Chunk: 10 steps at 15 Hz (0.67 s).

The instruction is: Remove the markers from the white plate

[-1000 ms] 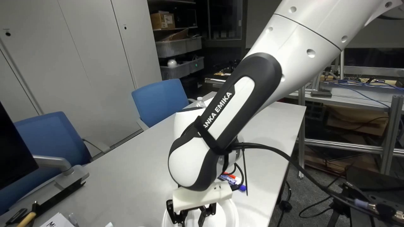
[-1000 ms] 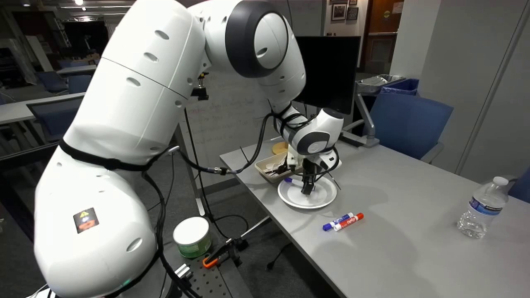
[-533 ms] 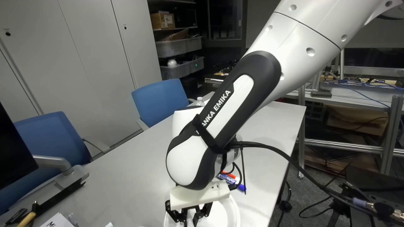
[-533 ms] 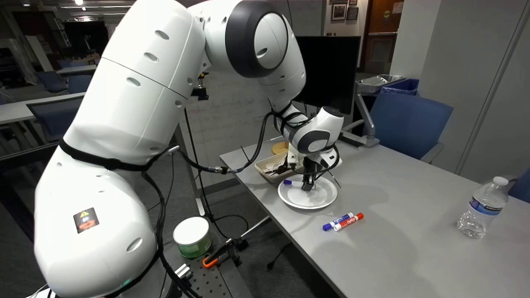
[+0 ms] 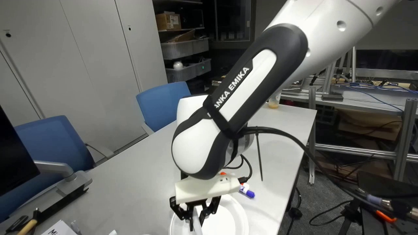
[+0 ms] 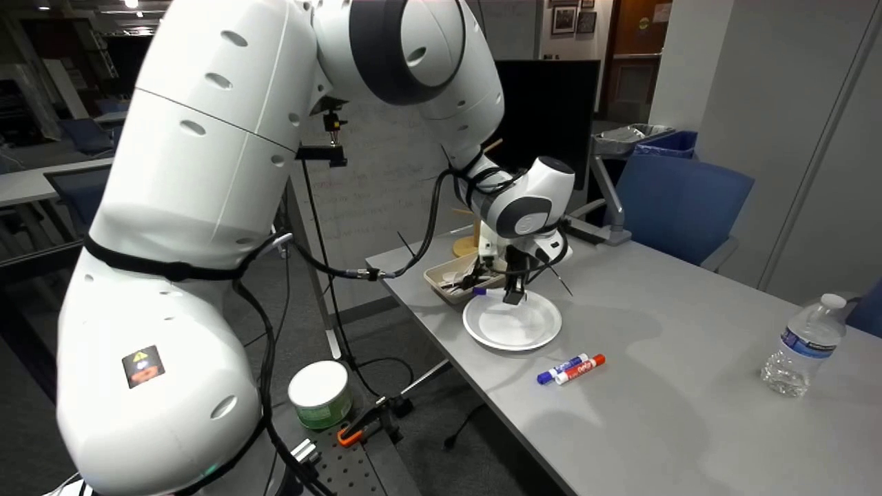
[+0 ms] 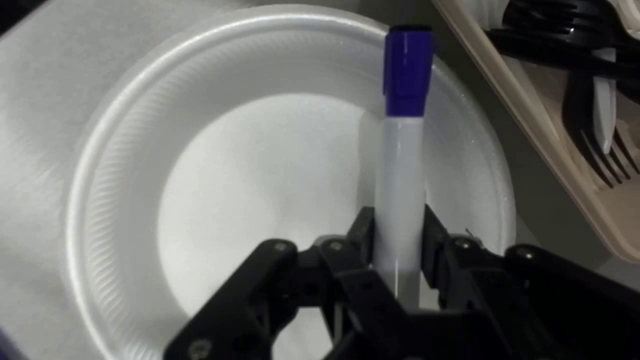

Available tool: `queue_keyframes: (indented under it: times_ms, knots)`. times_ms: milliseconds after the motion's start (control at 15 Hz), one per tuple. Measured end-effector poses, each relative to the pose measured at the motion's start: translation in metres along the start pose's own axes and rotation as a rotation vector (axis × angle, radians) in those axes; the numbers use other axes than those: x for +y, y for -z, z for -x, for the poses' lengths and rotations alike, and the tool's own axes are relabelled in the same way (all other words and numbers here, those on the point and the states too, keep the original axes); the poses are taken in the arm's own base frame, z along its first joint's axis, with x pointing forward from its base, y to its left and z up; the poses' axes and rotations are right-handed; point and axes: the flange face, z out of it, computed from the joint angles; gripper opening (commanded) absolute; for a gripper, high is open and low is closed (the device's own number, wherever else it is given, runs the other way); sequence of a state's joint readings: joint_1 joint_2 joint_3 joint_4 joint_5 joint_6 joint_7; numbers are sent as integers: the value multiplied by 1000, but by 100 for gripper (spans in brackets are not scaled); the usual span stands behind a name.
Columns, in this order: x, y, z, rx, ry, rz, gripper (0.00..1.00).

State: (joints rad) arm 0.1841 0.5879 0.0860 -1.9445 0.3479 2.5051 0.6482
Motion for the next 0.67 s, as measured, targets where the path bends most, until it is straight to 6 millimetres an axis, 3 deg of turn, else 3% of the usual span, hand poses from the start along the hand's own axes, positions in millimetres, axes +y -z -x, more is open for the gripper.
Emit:
queue_keyframes:
  times_ms: [267, 667]
  knots:
    - [28, 30, -3, 27, 16, 57, 6]
    - [92, 38, -30, 104, 68, 217, 6]
